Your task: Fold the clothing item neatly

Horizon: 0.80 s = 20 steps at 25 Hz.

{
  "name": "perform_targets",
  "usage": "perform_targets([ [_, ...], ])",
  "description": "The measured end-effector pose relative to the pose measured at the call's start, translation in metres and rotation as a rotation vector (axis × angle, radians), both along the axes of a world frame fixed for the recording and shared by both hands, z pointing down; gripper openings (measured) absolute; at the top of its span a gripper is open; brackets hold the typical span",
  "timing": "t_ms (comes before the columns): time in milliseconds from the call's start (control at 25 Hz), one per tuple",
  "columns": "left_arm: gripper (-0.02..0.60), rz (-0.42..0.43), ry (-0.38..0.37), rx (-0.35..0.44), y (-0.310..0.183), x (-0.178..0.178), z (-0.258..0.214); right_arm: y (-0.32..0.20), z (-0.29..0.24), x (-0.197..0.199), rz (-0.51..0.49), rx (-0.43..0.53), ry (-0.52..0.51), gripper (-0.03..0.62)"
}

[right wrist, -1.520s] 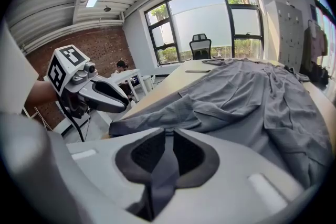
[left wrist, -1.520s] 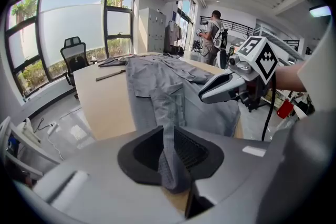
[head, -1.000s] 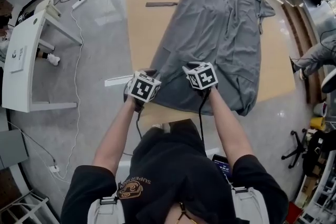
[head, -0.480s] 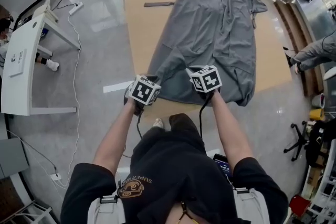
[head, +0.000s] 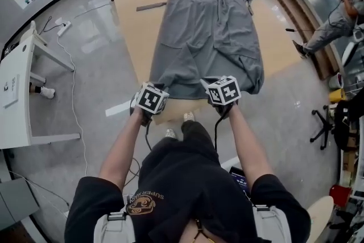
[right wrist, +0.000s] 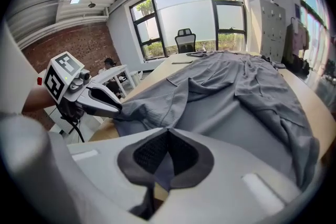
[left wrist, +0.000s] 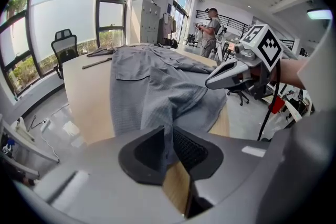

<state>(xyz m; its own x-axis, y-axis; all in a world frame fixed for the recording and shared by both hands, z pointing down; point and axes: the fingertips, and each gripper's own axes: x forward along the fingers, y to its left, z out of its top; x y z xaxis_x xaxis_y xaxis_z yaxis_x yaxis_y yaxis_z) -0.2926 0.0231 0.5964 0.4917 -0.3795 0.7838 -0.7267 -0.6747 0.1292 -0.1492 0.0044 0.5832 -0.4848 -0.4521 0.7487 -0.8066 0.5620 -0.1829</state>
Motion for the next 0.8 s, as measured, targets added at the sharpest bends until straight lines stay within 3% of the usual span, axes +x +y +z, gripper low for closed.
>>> perform_targets([
  [520,0.061,0.030,-0.021,-0.001,0.024,0.002,0.005,0.093,0.026,0.027,0.093,-0.080,-0.038,0.003],
  [800,0.061,0.027,-0.046,-0.004,0.039,0.013,0.002,0.118,0.046,0.031,0.060,-0.137,-0.065,0.003],
])
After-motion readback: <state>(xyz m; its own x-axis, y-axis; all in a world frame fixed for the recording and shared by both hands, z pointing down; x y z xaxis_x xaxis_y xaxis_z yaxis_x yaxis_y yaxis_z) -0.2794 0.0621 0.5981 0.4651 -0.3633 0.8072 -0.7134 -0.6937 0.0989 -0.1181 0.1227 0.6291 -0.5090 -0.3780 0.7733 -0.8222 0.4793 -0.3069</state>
